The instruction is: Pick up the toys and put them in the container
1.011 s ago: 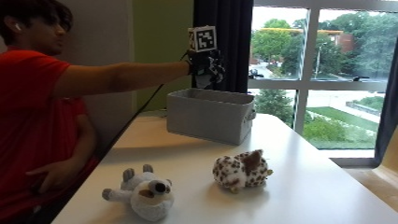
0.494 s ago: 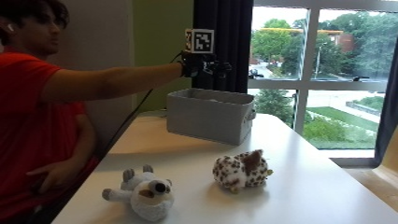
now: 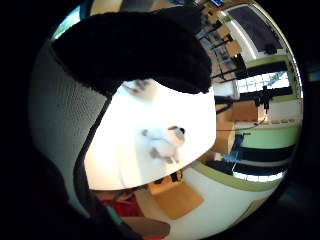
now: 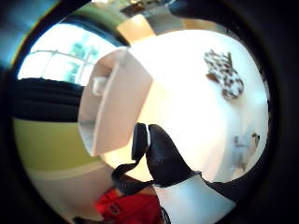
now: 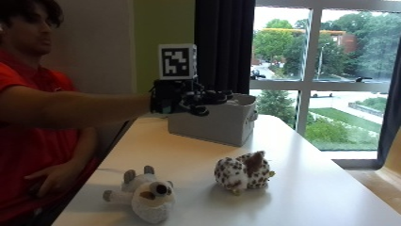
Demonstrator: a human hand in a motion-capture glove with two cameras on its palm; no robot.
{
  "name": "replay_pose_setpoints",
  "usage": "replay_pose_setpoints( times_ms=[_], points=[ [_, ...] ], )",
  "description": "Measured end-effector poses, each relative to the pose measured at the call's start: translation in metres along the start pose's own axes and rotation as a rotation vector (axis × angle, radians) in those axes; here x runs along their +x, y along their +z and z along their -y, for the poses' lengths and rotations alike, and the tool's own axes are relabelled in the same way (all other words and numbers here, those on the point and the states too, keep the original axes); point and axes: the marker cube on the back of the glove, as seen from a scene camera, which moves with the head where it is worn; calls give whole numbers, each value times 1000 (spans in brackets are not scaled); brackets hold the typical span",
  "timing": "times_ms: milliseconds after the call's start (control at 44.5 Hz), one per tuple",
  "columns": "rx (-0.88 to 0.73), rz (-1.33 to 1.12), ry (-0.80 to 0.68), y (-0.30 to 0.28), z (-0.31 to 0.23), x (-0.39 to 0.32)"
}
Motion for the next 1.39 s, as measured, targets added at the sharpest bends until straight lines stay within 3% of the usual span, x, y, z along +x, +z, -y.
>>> replay_pose_setpoints(
  times_ms=[157,584,1056,1392],
  points=[
    [-26,-45,201,35,-26,64],
    [-161,-10,371,85,-103,169],
    [-338,45,420,150,-119,172],
    [-264,40,429,154,-124,177]
  ],
)
